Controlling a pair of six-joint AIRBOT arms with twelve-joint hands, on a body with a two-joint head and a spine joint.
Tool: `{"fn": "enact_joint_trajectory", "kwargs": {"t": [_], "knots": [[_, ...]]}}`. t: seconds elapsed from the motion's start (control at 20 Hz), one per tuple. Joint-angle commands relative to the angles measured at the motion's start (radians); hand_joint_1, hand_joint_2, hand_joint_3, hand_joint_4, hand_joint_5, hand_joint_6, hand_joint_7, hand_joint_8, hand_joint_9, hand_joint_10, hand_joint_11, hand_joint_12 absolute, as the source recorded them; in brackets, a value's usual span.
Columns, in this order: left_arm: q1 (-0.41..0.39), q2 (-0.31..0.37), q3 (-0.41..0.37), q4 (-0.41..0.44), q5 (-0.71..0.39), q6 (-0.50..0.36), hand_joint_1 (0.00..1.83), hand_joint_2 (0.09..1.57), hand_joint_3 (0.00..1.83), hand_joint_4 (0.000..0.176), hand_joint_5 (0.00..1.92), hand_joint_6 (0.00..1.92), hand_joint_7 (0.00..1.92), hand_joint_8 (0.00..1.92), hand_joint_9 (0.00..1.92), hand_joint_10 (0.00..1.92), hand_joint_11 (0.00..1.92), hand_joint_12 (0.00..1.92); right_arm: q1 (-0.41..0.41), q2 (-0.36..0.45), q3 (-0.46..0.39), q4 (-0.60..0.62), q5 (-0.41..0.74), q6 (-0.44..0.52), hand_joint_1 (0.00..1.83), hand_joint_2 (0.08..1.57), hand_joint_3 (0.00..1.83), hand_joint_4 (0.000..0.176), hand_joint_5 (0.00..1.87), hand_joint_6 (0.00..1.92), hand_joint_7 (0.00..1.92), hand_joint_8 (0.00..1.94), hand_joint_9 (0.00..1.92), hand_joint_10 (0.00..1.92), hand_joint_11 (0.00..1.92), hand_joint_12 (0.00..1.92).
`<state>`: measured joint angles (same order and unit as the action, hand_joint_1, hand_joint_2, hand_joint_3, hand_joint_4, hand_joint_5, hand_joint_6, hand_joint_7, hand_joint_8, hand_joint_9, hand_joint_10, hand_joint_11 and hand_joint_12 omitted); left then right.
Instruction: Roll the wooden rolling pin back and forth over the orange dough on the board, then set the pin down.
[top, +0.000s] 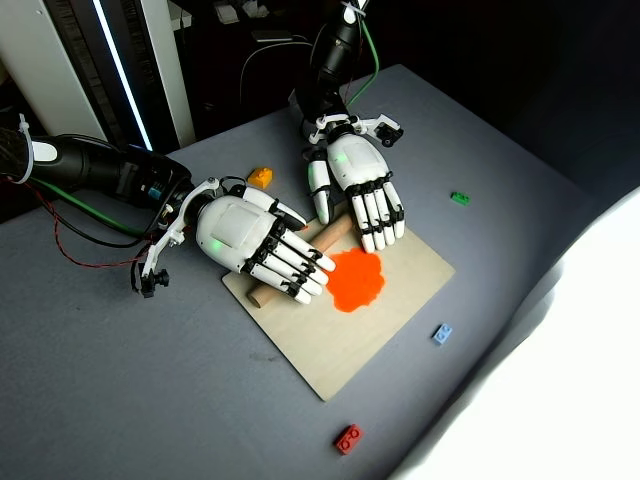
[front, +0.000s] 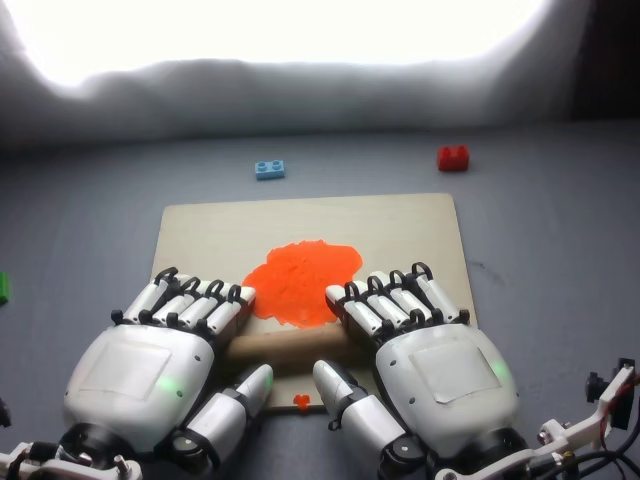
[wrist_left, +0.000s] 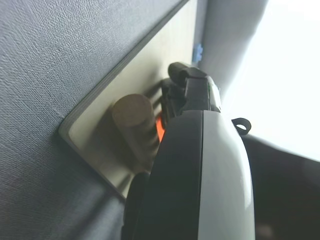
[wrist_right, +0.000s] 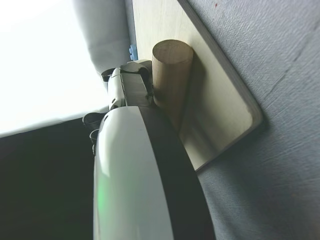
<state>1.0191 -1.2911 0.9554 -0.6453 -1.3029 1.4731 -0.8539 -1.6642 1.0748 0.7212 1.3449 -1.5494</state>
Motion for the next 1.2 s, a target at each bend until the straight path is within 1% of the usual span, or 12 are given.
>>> {"fn": "enact_joint_trajectory", "kwargs": {"t": [0.0, 0.1, 0.2, 0.25, 0.45, 0.5, 0.6, 0.65, 0.75, 1.0, 1.1, 1.15], "knots": [[0.003, 0.003, -0.007, 0.048, -0.056, 0.000, 0.00, 1.53, 0.00, 0.000, 0.36, 0.00, 0.40, 0.00, 0.32, 0.00, 0.00, 0.63, -0.019, -0.008, -0.002, 0.009, -0.034, 0.004, 0.00, 1.53, 0.00, 0.000, 0.34, 0.00, 0.39, 0.00, 0.32, 0.00, 0.00, 0.73], [-0.001, 0.004, -0.011, 0.048, -0.056, -0.002, 0.00, 1.53, 0.00, 0.000, 0.36, 0.00, 0.40, 0.00, 0.31, 0.01, 0.00, 0.55, -0.019, -0.008, -0.002, 0.008, -0.034, 0.004, 0.00, 1.53, 0.00, 0.000, 0.37, 0.01, 0.42, 0.01, 0.35, 0.01, 0.00, 0.79], [-0.005, 0.006, -0.015, 0.048, -0.056, -0.002, 0.00, 1.53, 0.00, 0.000, 0.37, 0.00, 0.42, 0.00, 0.34, 0.01, 0.00, 0.65, -0.018, -0.008, -0.002, 0.006, -0.034, 0.004, 0.00, 1.53, 0.00, 0.000, 0.36, 0.00, 0.39, 0.00, 0.33, 0.00, 0.00, 0.73], [-0.006, 0.007, -0.016, 0.048, -0.056, -0.002, 0.00, 1.53, 0.00, 0.000, 0.36, 0.00, 0.39, 0.00, 0.32, 0.00, 0.00, 0.63, -0.018, -0.008, -0.002, 0.006, -0.034, 0.004, 0.00, 1.53, 0.00, 0.000, 0.36, 0.00, 0.39, 0.00, 0.33, 0.00, 0.00, 0.70], [-0.008, 0.010, -0.023, 0.049, -0.056, -0.005, 0.00, 1.53, 0.00, 0.000, 0.35, 0.00, 0.39, 0.00, 0.30, 0.00, 0.00, 0.56, -0.015, -0.008, -0.002, 0.004, -0.024, 0.004, 0.00, 1.52, 0.00, 0.000, 0.38, 0.01, 0.42, 0.01, 0.34, 0.01, 0.00, 0.74], [-0.008, 0.010, -0.024, 0.051, -0.056, -0.008, 0.00, 1.53, 0.00, 0.000, 0.36, 0.00, 0.41, 0.00, 0.33, 0.01, 0.00, 0.64, -0.013, -0.009, -0.002, 0.004, -0.018, 0.004, 0.00, 1.53, 0.00, 0.000, 0.38, 0.01, 0.42, 0.01, 0.34, 0.01, 0.00, 0.77], [-0.008, 0.010, -0.025, 0.051, -0.056, -0.010, 0.00, 1.53, 0.00, 0.000, 0.35, 0.00, 0.40, 0.00, 0.31, 0.00, 0.00, 0.53, -0.005, -0.009, -0.002, 0.004, -0.009, 0.004, 0.00, 1.53, 0.00, 0.000, 0.39, 0.01, 0.43, 0.00, 0.35, 0.01, 0.00, 0.80], [-0.011, 0.011, -0.024, 0.051, -0.056, -0.010, 0.00, 1.53, 0.00, 0.000, 0.35, 0.00, 0.41, 0.00, 0.32, 0.00, 0.00, 0.55, 0.001, -0.009, -0.002, 0.004, -0.005, 0.004, 0.00, 1.53, 0.00, 0.000, 0.41, 0.01, 0.44, 0.01, 0.36, 0.01, 0.00, 0.84], [-0.015, 0.011, -0.021, 0.051, -0.054, -0.010, 0.00, 1.53, 0.00, 0.000, 0.37, 0.00, 0.42, 0.00, 0.33, 0.01, 0.00, 0.62, 0.012, -0.009, -0.002, 0.004, -0.002, 0.004, 0.00, 1.53, 0.00, 0.000, 0.37, 0.00, 0.40, 0.00, 0.32, 0.00, 0.00, 0.75], [-0.026, 0.013, -0.006, 0.051, -0.043, -0.017, 0.00, 1.52, 0.00, 0.000, 0.37, 0.01, 0.42, 0.00, 0.34, 0.00, 0.00, 0.63, 0.044, -0.008, -0.002, 0.004, 0.009, 0.003, 0.00, 1.52, 0.00, 0.000, 0.38, 0.01, 0.41, 0.00, 0.34, 0.01, 0.00, 0.75], [-0.031, 0.015, -0.001, 0.051, -0.040, -0.024, 0.00, 1.53, 0.00, 0.000, 0.34, 0.01, 0.40, 0.01, 0.31, 0.01, 0.00, 0.51, 0.050, -0.006, -0.002, 0.004, 0.010, 0.000, 0.00, 1.53, 0.00, 0.000, 0.40, 0.01, 0.44, 0.01, 0.36, 0.01, 0.00, 0.82], [-0.035, 0.016, 0.000, 0.051, -0.038, -0.024, 0.00, 1.53, 0.00, 0.000, 0.36, 0.01, 0.42, 0.01, 0.33, 0.02, 0.00, 0.62, 0.053, -0.004, -0.002, 0.004, 0.011, 0.000, 0.00, 1.53, 0.00, 0.000, 0.36, 0.00, 0.40, 0.00, 0.34, 0.00, 0.00, 0.76]]}}
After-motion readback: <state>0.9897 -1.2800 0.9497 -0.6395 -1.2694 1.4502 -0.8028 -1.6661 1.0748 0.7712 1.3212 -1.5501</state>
